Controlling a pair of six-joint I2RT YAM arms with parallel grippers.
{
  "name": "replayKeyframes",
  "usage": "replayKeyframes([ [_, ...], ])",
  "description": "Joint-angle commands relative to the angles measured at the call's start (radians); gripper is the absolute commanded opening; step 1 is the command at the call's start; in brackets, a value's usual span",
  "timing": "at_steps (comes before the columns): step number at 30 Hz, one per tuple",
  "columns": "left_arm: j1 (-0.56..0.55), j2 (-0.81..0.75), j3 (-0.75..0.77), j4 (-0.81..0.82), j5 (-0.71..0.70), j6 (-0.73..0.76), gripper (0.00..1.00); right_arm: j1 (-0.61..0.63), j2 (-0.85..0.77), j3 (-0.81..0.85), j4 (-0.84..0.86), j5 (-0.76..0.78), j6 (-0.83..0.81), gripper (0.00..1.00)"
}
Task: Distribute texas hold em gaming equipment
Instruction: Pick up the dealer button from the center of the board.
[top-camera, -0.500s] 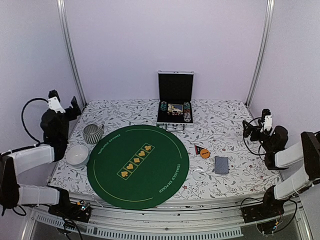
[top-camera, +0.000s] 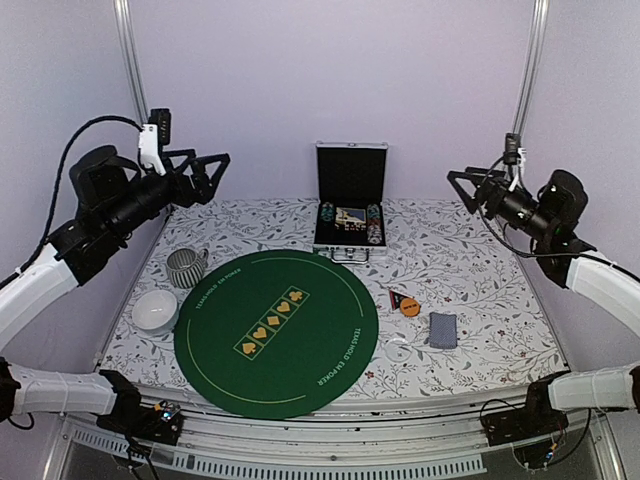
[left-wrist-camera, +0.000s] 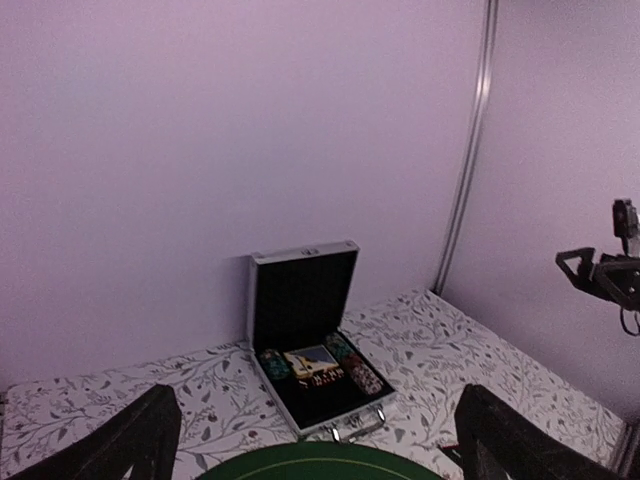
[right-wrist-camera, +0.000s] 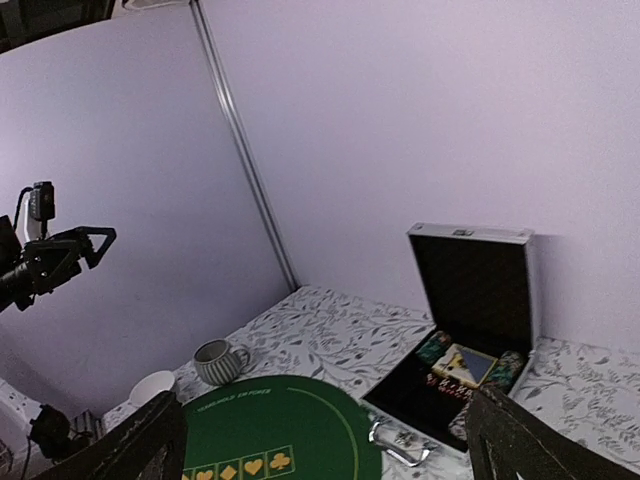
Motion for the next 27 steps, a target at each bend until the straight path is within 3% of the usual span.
replayKeyframes([
  [1, -0.104, 0.031, 0.068, -0.372, 0.11, 0.057, 0.98, 0.272, 0.065, 0.172, -0.553, 0.23, -0.133, 0.99],
  [8, -0.169, 0.048, 0.024, -0.492, 0.023, 0.138, 0.98, 0.611, 0.323, 0.405, -1.066, 0.619, -0.106, 0.99],
  [13, -0.173, 0.024, -0.04, -0.478, -0.066, 0.145, 0.98, 0.716, 0.539, 0.5, -1.346, 0.677, -0.027, 0.99],
  [19, -0.173, -0.034, -0.171, -0.397, -0.115, 0.166, 0.98, 0.738, 0.641, 0.472, -1.41, 0.607, 0.018, 0.99],
  [27, -0.171, -0.047, -0.213, -0.382, -0.131, 0.182, 0.98, 0.738, 0.705, 0.383, -1.406, 0.541, 0.039, 0.99],
])
